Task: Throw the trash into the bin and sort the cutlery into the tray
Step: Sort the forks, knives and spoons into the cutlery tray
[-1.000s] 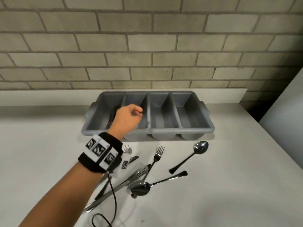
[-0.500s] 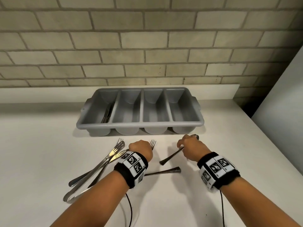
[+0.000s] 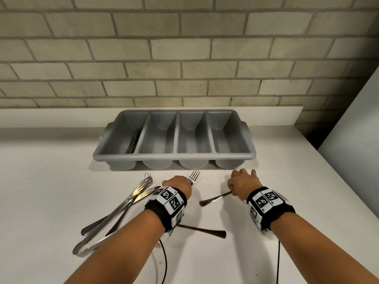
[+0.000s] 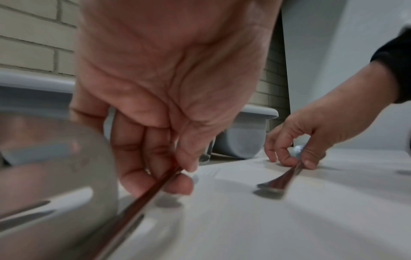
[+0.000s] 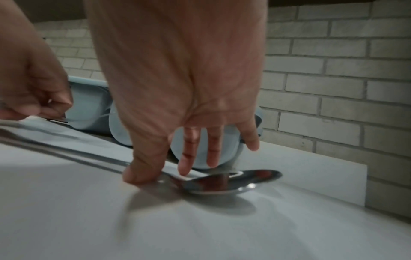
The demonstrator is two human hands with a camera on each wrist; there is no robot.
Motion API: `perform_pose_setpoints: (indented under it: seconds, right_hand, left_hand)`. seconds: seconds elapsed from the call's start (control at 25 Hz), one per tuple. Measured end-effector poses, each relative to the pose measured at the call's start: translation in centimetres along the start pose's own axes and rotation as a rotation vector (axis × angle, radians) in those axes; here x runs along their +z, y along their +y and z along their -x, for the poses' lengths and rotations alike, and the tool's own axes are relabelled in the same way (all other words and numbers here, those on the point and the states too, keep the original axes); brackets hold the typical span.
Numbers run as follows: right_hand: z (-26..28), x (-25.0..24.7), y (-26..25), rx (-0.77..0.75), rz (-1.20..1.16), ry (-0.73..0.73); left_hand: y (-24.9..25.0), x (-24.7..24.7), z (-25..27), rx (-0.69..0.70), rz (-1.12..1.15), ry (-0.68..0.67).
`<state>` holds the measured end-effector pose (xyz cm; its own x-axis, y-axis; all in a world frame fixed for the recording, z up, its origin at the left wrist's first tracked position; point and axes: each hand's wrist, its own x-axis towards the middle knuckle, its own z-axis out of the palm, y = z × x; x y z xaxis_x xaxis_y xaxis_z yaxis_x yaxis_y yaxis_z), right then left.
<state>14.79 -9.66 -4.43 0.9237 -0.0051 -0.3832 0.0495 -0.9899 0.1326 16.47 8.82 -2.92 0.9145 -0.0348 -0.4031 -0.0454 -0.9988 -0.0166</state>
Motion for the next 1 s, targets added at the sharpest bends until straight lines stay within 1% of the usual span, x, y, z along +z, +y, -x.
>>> perform_pose_setpoints:
  seconds: [0.12, 0.2, 0.24, 0.32, 0.36, 0.4, 0.44, 0.48, 0.52, 0.56, 0.6, 0.64, 0.72, 0.76, 0.8, 0.84, 0.88, 0.92, 1.0]
  right_hand:
    - [0.2, 0.1, 0.5, -0.048, 0.060, 0.030]
    - [0.6, -0.1, 0.8, -0.079, 0.021, 0.066]
    - [0.9, -0.2, 0.8, -0.093, -0.022, 0.082]
    - [1.9, -0.6, 0.8, -0.130, -0.089, 0.146]
    - [2.5, -0.9, 0.8, -0.153, -0.102, 0.202]
    - [3.1, -1.3, 0.6, -0.169, -0.103, 0.266]
    - [3.8, -1.9, 0.6, -0.176, -0.111, 0.319]
    - [4.3, -2.4, 0.6, -0.178, -0.136, 0.370]
    - [4.8, -3.0, 0.5, -0.171, -0.177, 0.424]
    - [5.1, -3.7, 0.5, -0.162, -0.229, 0.482]
    - [5.2, -4.4, 0.3, -0.163, -0.289, 0.551]
    - [5.2, -4.8, 0.1, -0.164, -0.355, 0.624]
    - [4.8, -5.8, -0.4, -0.138, -0.523, 0.725]
    - [4.4, -6.2, -0.7, -0.114, -0.593, 0.751]
    - [4.0, -6.5, -1.0, -0.098, -0.653, 0.766]
    - [3.6, -6.9, -1.4, -0.085, -0.710, 0.770]
    - [3.3, -7.1, -1.8, -0.079, -0.756, 0.771]
    - [2.9, -7.4, -2.1, -0.080, -0.792, 0.775]
    - [2.4, -7.6, -2.6, -0.088, -0.893, 0.751]
  left_hand:
    - [0.0, -0.7, 0.2, 0.050, 0.165, 0.052]
    - [0.0, -0.9, 0.2, 0.143, 0.349, 0.089]
    - [0.0, -1.1, 0.3, 0.217, 0.486, 0.119]
    - [-0.2, -2.1, 1.2, 0.393, 0.774, 0.242]
    - [-0.3, -3.2, 1.9, 0.459, 0.878, 0.330]
    - [-0.5, -4.5, 2.4, 0.498, 0.955, 0.423]
    - [-0.9, -6.1, 2.6, 0.508, 1.023, 0.514]
    - [-1.6, -7.8, 2.2, 0.485, 1.085, 0.590]
    - [-2.4, -9.2, 1.2, 0.434, 1.123, 0.648]
    - [-3.4, -10.6, -0.3, 0.352, 1.142, 0.657]
    - [-4.4, -11.7, -2.1, 0.244, 1.155, 0.608]
    - [-5.2, -12.8, -3.7, 0.141, 1.158, 0.523]
    - [-6.1, -13.9, -6.6, -0.005, 1.021, 0.354]
    - [-6.2, -14.2, -7.6, -0.094, 0.946, 0.303]
    - [-6.3, -14.1, -8.3, -0.121, 0.808, 0.279]
    - [-6.5, -14.0, -8.7, -0.121, 0.614, 0.263]
    - [-6.7, -13.6, -9.6, -0.107, 0.498, 0.230]
    - [-6.9, -13.3, -10.8, -0.085, 0.404, 0.181]
    - [-7.2, -12.9, -11.2, -0.071, 0.343, 0.085]
